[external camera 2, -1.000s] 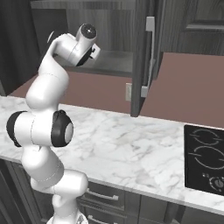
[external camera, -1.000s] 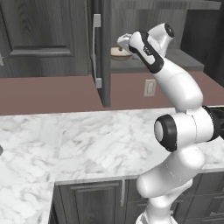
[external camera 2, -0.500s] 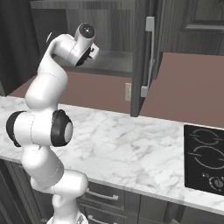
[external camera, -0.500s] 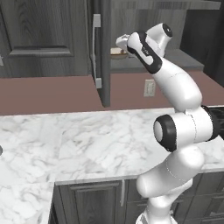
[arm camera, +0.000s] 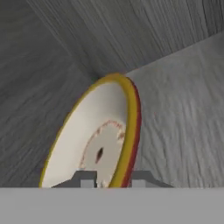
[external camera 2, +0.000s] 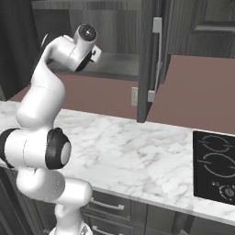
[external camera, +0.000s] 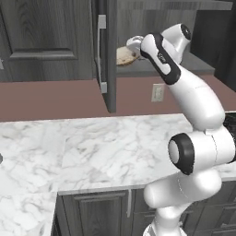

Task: Take the smaller bowl and place it next to the appetizer plate on the dining counter , and place the larger bowl next to the plate with cooked food.

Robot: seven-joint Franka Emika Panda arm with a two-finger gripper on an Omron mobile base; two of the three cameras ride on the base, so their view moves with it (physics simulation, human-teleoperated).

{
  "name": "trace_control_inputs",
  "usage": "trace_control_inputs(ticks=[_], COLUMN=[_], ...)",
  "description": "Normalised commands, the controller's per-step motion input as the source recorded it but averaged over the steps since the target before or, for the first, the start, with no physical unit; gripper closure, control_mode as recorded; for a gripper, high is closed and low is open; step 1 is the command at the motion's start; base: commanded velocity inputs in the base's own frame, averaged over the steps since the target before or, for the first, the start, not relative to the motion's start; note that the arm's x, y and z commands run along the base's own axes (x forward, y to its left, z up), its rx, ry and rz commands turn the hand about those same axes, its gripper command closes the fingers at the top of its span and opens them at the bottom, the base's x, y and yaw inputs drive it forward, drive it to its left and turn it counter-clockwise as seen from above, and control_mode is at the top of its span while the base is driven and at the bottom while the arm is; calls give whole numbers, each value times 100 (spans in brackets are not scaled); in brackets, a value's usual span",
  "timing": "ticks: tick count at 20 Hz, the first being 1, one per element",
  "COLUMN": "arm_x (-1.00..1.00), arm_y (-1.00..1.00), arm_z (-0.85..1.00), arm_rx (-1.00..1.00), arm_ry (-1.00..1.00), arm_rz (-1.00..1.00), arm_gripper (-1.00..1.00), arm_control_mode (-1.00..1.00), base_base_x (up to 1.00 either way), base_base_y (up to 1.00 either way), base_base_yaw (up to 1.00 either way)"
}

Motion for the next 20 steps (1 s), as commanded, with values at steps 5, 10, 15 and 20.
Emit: trace_control_inputs(ticks=[5, 10, 15, 20], arm_x=[-100, -100, -100, -100], arm_y=[-17, -29, -33, -8], arm_z=[2, 0, 0, -2], arm_rx=[2, 8, 16, 20], arm_ry=[-5, 0, 0, 10], arm_rz=[0, 0, -1, -9], arm_gripper=[100, 100, 100, 100], arm_control_mode=[-100, -100, -100, -100], base_base_x=[0, 0, 0, 0], base_base_y=[0, 0, 0, 0], base_base_yaw=[0, 0, 0, 0])
